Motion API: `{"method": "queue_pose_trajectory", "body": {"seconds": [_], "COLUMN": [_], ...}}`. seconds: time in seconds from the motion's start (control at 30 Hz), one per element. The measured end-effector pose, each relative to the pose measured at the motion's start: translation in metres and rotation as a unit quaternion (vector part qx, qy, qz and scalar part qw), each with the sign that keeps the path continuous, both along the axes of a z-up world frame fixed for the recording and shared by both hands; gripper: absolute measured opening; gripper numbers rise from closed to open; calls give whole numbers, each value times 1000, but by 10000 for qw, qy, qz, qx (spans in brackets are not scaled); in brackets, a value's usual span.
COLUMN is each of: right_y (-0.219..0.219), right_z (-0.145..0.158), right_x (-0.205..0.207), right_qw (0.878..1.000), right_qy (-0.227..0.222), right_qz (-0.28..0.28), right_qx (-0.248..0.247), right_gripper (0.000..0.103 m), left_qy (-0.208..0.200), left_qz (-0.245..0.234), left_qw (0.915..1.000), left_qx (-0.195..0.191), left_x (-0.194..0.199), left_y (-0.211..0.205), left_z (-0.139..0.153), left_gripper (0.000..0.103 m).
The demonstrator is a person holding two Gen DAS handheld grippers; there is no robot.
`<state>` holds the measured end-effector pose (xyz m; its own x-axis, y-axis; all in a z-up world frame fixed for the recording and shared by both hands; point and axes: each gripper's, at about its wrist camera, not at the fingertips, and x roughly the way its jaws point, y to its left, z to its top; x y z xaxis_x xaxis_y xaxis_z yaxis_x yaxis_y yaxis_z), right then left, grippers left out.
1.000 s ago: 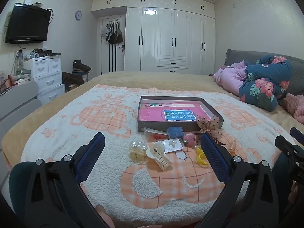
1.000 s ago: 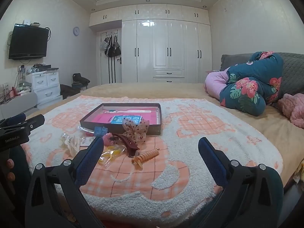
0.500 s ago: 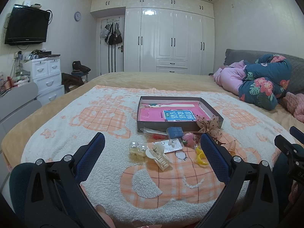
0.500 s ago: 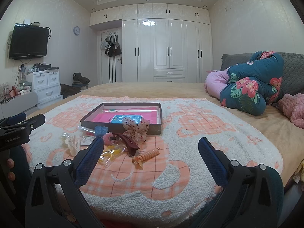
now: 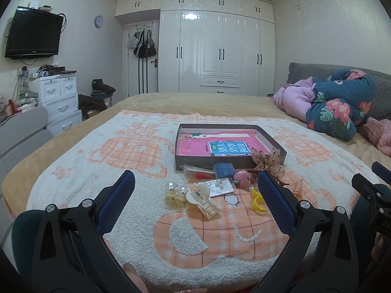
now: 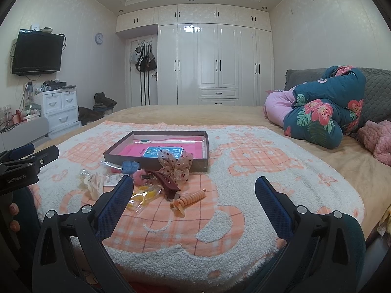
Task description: Organize jewelry
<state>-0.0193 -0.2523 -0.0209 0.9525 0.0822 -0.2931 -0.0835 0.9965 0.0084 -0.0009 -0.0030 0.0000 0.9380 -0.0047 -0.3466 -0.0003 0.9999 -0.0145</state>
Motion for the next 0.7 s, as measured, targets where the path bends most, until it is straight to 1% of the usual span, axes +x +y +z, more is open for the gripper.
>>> {"method": "queue_pose_trajectory", "body": {"seconds": [0.7], "right_y": [1], "right_z": [0], "right_x": [1], "right_qw": [10000], "right_qy": [13], "right_qz": [-4], "right_qx": [3], "right_gripper": [97], "left_qy": [-4], "left_qz": [-4], "left_qw": [10000], "left_qx": [4], "left_x": [0], "left_y": [0], "left_z": [0], "left_gripper": [92]}}
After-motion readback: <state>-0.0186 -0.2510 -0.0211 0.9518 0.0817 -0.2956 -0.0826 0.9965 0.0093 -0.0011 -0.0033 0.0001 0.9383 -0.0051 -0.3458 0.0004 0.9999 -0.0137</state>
